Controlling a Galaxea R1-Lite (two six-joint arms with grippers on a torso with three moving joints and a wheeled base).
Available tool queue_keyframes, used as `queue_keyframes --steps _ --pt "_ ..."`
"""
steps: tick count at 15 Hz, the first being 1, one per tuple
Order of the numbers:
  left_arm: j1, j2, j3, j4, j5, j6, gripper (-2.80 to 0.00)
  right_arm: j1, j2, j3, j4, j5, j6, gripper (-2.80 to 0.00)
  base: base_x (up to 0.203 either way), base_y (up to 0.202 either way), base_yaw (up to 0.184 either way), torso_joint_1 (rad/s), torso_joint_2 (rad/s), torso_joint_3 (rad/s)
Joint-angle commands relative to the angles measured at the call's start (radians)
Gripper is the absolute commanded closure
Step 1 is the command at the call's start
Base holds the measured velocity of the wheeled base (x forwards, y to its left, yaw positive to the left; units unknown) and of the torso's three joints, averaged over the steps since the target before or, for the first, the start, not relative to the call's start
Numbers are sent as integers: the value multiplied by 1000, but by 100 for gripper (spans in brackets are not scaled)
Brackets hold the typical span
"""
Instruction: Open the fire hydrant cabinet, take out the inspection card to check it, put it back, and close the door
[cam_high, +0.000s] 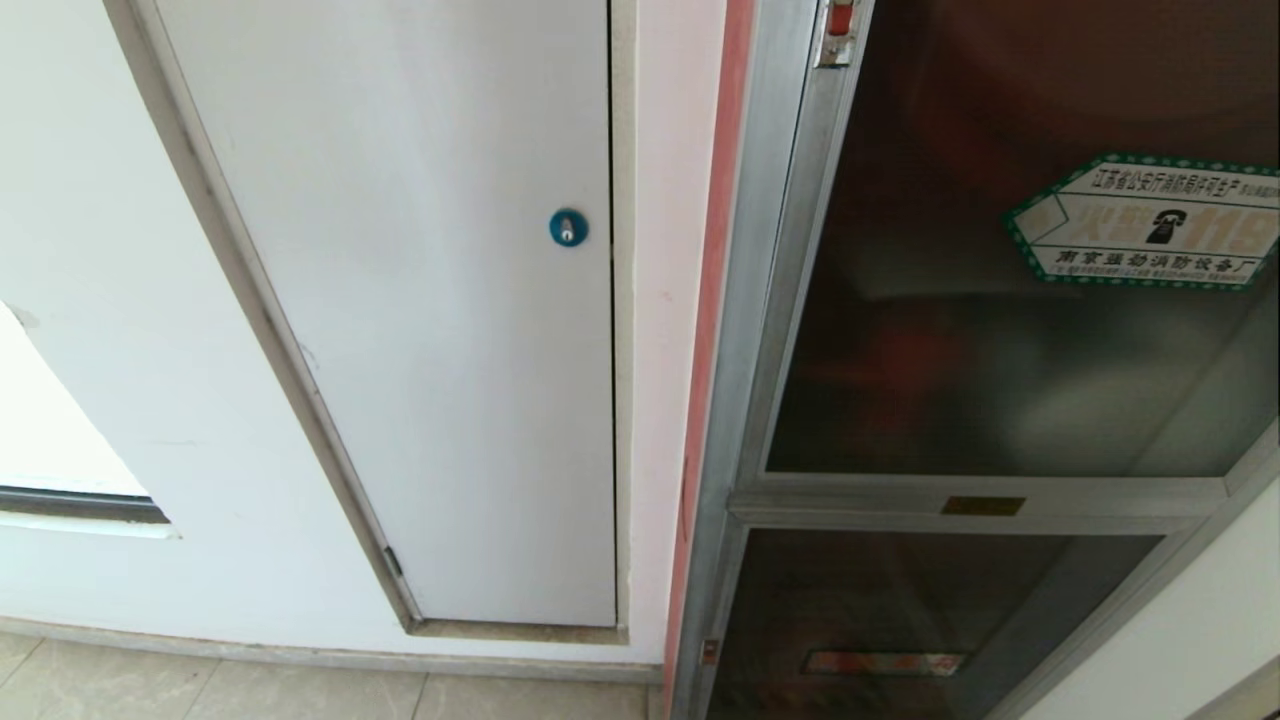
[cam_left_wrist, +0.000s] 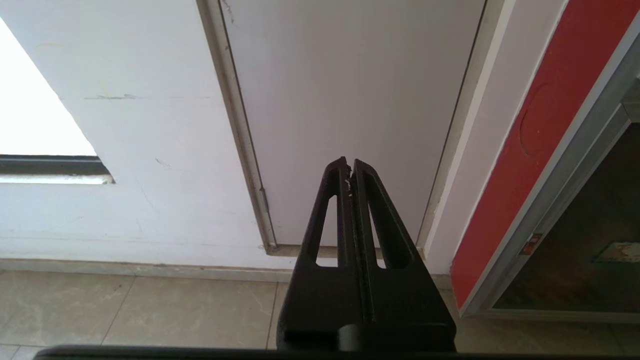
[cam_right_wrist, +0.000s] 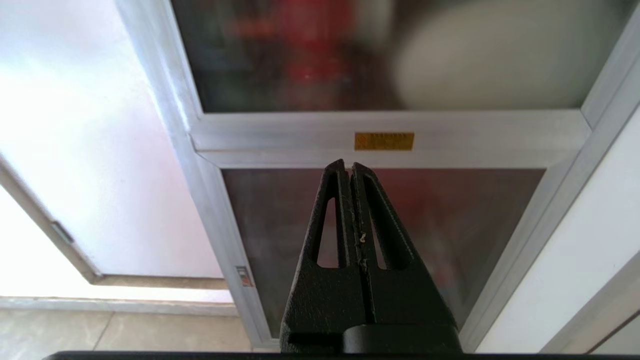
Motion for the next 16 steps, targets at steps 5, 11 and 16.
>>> queue_keyframes --steps 5,11,16 --pt "0 0 14 0 0 0 0 -1 278 -238 13 70 3 0 0 0 0 0 0 0" --pt "0 0 14 0 0 0 0 0 689 -608 29 243 5 0 0 0 0 0 0 0" --pt "0 0 14 0 0 0 0 128 908 -828 79 328 23 0 0 0 0 0 0 0"
